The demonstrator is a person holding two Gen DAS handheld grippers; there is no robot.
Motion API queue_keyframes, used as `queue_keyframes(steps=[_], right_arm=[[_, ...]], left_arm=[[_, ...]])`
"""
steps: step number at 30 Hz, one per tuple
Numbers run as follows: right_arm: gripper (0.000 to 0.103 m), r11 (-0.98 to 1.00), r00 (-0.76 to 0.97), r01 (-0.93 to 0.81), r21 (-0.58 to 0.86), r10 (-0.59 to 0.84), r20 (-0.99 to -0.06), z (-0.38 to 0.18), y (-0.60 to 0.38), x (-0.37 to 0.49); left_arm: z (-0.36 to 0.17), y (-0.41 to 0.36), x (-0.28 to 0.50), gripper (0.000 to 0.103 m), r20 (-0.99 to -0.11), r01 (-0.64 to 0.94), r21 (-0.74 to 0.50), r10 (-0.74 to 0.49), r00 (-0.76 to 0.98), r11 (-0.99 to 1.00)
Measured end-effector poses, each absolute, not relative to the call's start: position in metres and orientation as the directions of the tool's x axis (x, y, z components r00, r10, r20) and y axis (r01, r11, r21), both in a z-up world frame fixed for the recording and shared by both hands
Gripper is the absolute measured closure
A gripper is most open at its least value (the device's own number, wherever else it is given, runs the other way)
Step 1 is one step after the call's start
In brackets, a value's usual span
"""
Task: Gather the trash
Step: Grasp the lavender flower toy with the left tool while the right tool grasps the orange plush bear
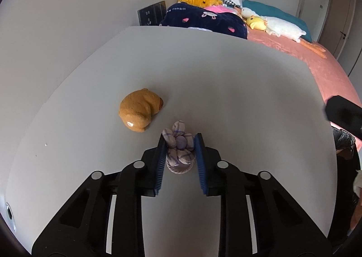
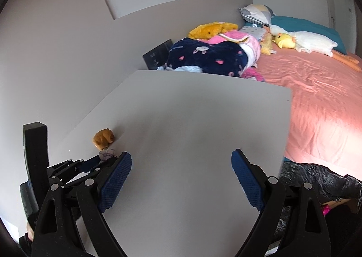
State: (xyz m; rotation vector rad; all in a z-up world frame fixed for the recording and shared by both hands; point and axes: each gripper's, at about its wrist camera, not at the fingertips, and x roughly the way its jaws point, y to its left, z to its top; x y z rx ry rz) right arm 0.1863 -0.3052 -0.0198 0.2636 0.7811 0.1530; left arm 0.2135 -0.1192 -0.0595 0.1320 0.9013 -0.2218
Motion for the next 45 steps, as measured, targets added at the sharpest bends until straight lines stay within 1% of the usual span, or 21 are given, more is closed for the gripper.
queue_keyframes(steps=[6, 9, 16, 21, 25, 37, 39, 40, 41, 42, 43, 45], right_arm=[[0.013, 0.955, 0.680, -0.072, 0.288, 0.258, -0.686, -0.024, -0.282, 0.204], [0.013, 0.955, 0.663, -0.089, 0.284, 0.270, -0.698, -0.028, -0.269, 0.213], [0.013, 0.949, 0.614, -0.135, 0.285, 0.306, -0.728, -0.040, -0.233, 0.233], [0.013, 0.948, 0.585, -0.161, 0.273, 0.314, -0.748, -0.049, -0.206, 0.246], [0.013, 0.949, 0.576, -0.197, 0.248, 0.316, -0.754, -0.049, -0.180, 0.256], [0.014, 0.954, 0.562, -0.257, 0.152, 0.276, -0.780, -0.057, -0.133, 0.276], [0.027, 0.954, 0.559, -0.259, 0.149, 0.274, -0.783, -0.058, -0.131, 0.280], [0.030, 0.955, 0.558, -0.261, 0.139, 0.266, -0.786, -0.059, -0.131, 0.281], [0.037, 0.956, 0.559, -0.265, 0.125, 0.258, -0.788, -0.059, -0.129, 0.283], [0.049, 0.956, 0.559, -0.274, 0.109, 0.251, -0.790, -0.058, -0.128, 0.283], [0.055, 0.955, 0.560, -0.282, 0.095, 0.244, -0.792, -0.058, -0.126, 0.283], [0.055, 0.951, 0.554, -0.291, 0.102, 0.254, -0.793, -0.058, -0.128, 0.282]], left_arm=[[-0.046, -0.100, 0.214, 0.082, -0.782, 0.222, 0.014, -0.128, 0.610, 0.975], [-0.039, -0.083, 0.215, 0.082, -0.773, 0.186, 0.007, -0.113, 0.624, 0.983], [-0.026, -0.028, 0.218, 0.082, -0.759, 0.037, -0.050, -0.062, 0.648, 0.998], [-0.021, 0.005, 0.212, 0.082, -0.751, -0.051, -0.073, -0.021, 0.660, 0.996], [-0.020, 0.025, 0.208, 0.082, -0.749, -0.099, -0.104, -0.012, 0.662, 0.990], [-0.020, 0.043, 0.200, 0.082, -0.749, -0.128, -0.147, -0.026, 0.662, 0.981], [-0.021, 0.043, 0.201, 0.082, -0.751, -0.130, -0.147, -0.025, 0.659, 0.981], [-0.021, 0.043, 0.201, 0.082, -0.752, -0.130, -0.147, -0.025, 0.659, 0.981], [-0.021, 0.042, 0.202, 0.082, -0.753, -0.130, -0.147, -0.026, 0.657, 0.981], [-0.021, 0.041, 0.203, 0.082, -0.754, -0.128, -0.148, -0.028, 0.657, 0.981], [-0.021, 0.040, 0.204, 0.082, -0.754, -0.126, -0.146, -0.028, 0.656, 0.981], [-0.020, 0.040, 0.204, 0.082, -0.753, -0.122, -0.144, -0.029, 0.657, 0.982]])
